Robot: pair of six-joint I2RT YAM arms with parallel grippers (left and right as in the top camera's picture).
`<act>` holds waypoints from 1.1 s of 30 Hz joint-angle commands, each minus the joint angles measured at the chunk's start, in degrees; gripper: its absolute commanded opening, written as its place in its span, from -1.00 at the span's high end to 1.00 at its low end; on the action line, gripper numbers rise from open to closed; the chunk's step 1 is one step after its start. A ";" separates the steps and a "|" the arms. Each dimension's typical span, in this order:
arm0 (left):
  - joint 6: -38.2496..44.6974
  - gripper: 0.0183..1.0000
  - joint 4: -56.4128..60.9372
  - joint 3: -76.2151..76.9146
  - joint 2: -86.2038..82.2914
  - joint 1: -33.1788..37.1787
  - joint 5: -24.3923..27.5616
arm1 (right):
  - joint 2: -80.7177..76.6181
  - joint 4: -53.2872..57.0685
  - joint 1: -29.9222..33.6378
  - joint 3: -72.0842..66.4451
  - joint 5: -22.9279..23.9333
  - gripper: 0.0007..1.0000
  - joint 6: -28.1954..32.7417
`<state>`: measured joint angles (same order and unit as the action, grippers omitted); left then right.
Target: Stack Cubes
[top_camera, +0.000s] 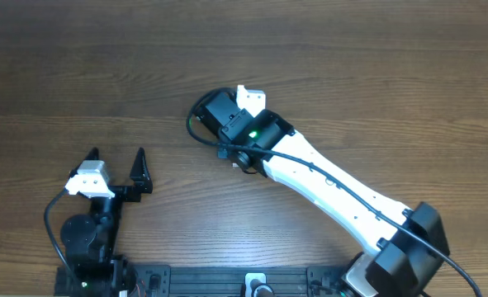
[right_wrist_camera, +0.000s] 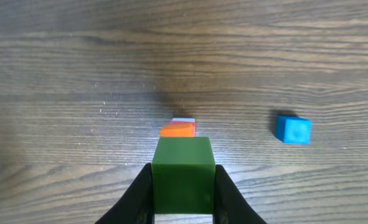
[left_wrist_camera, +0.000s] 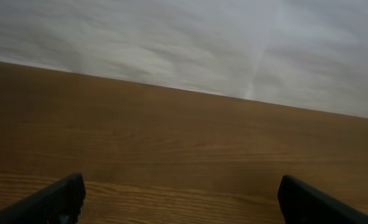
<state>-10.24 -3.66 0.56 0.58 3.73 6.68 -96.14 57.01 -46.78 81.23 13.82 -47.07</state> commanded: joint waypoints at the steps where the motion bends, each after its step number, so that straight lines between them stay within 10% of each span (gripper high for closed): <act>1: 0.85 -1.00 -0.15 -0.24 -0.42 0.31 0.35 | -3.10 -1.25 0.11 0.96 -2.01 0.98 2.21; 33: 0.85 -1.00 -0.15 -0.22 -0.42 0.31 0.35 | -8.26 -0.90 0.63 0.94 -3.91 0.98 2.99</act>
<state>-10.24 -3.66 0.56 0.58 3.73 6.68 -103.48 55.99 -46.68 81.23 10.17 -44.51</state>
